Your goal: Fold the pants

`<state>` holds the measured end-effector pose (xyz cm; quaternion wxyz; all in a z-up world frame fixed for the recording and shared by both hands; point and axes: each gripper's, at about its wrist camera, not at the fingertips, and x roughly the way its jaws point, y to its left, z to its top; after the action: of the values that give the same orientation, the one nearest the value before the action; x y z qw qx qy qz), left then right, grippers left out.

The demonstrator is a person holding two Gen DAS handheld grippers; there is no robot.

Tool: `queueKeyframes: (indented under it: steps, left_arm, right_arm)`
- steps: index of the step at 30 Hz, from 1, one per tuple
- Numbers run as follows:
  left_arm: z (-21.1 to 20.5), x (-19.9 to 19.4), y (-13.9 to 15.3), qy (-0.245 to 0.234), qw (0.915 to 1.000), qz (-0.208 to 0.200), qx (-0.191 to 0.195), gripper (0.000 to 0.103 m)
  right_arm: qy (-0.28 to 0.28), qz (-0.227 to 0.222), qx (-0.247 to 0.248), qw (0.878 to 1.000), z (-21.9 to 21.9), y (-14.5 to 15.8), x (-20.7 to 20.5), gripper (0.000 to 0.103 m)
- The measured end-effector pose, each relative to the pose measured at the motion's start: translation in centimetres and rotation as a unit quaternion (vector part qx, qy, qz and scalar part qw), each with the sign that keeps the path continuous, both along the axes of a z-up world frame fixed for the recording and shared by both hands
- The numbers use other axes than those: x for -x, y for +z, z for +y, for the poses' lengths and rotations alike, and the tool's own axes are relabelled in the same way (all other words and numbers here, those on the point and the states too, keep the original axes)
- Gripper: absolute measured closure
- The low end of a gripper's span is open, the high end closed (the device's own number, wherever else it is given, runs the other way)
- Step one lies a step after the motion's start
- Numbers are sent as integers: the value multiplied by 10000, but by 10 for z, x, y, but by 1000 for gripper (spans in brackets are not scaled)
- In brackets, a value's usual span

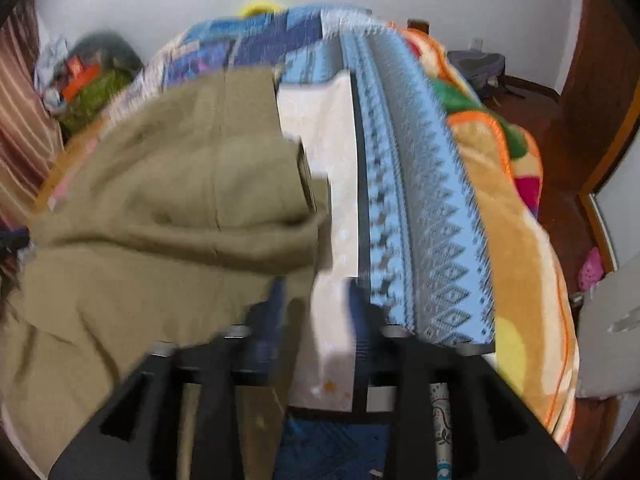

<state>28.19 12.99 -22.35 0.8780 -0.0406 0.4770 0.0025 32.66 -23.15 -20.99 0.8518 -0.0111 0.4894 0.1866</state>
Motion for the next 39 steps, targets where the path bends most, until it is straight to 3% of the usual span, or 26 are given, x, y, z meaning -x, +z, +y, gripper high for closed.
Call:
queueKeyframes:
  steps: [6,13,15,17,19,26,31,36,39]
  left_arm:
    - [6,-29,-4,55,9998,120,178,37]
    - [-1,-47,-34,-47,9979,527,366,37]
    - [-4,-47,-39,-99,9979,560,320,37]
    - [-8,-46,-40,-152,9984,521,128,38]
    - [-12,-45,-37,-79,9989,410,-234,50]
    - [-18,-42,-37,114,9946,214,-1007,50]
    - [-15,-42,-38,104,9956,265,-895,48]
    - [-12,-27,-9,-53,9973,130,-718,47]
    - [-5,-20,14,-29,9969,-123,-775,36]
  right_arm:
    - [-5,-372,-95,9993,15,16,-30,52]
    - [215,90,-246,9994,33,-21,-61,52]
    - [336,196,-368,9986,39,-29,-58,66]
    - [393,36,-189,9990,45,-30,-51,78]
    - [473,-263,216,9983,50,-31,-44,91]
    - [538,-428,702,9952,54,-35,-39,94]
    - [434,-285,823,9953,56,-37,-44,94]
    - [393,2,673,9970,51,-29,-48,93]
    - [363,71,598,9975,47,-15,-43,89]
